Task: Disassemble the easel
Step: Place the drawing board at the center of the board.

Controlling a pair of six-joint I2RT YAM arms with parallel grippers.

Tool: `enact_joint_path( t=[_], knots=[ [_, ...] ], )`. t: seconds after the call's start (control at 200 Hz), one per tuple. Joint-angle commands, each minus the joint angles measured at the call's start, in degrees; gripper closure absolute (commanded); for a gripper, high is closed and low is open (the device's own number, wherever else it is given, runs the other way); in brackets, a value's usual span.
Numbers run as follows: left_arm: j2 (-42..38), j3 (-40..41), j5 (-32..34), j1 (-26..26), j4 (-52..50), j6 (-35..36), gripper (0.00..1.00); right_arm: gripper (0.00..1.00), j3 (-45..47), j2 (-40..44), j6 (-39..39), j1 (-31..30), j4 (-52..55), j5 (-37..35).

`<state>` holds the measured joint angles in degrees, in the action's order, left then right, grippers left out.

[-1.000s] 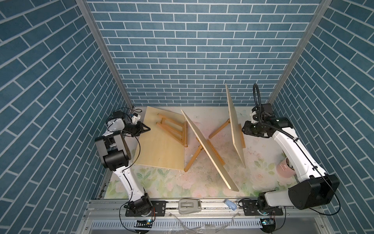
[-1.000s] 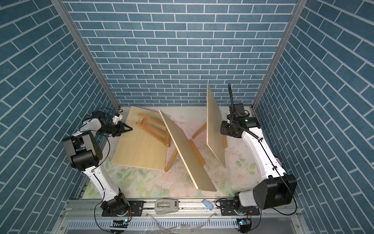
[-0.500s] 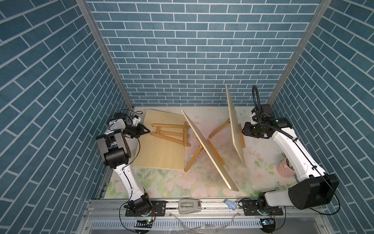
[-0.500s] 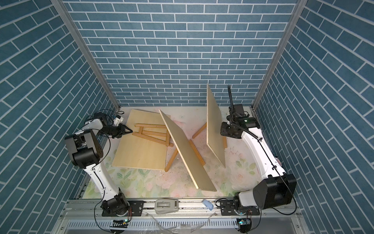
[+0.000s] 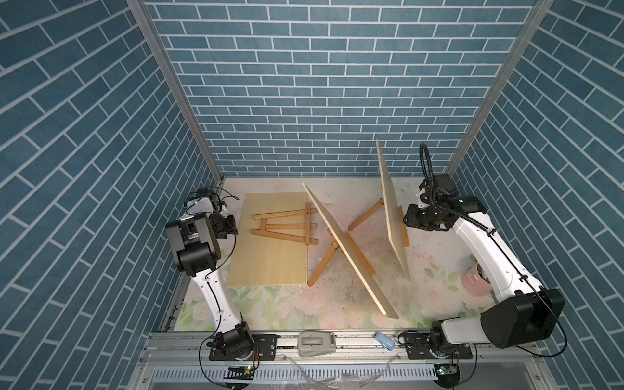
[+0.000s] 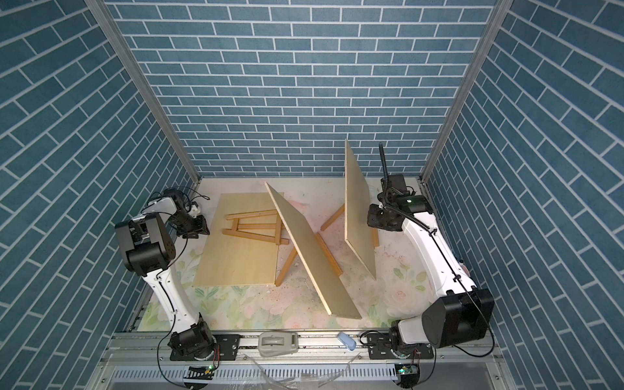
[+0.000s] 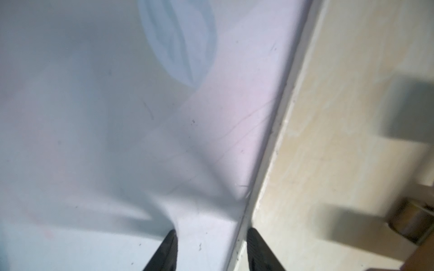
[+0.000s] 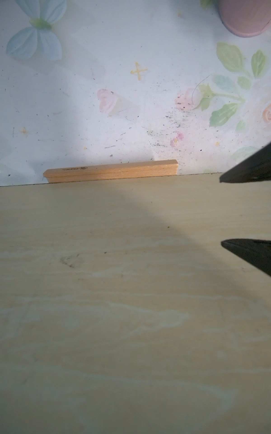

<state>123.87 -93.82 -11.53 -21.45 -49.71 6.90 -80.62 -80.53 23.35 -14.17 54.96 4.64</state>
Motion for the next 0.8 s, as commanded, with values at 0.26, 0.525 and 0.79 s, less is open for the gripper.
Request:
enact_joint_path(
  t=[0.26, 0.525, 0.79],
  knots=[
    [-0.7, 2.1, 9.0, -0.4, -3.6, -2.6, 0.55, 0.59, -0.5, -0.1, 1.2, -0.5, 2.1, -1.6],
    [-11.6, 2.8, -0.7, -0.4, -4.8, -6.5, 0.57, 0.59, 0.3, 0.7, 1.2, -0.5, 1.9, -2.7],
    [-23.1, 9.5, -8.2, -0.3, -5.9, -12.4, 0.56, 0.59, 1.0, 1.6, 0.7, -0.5, 1.6, -3.0]
  ],
)
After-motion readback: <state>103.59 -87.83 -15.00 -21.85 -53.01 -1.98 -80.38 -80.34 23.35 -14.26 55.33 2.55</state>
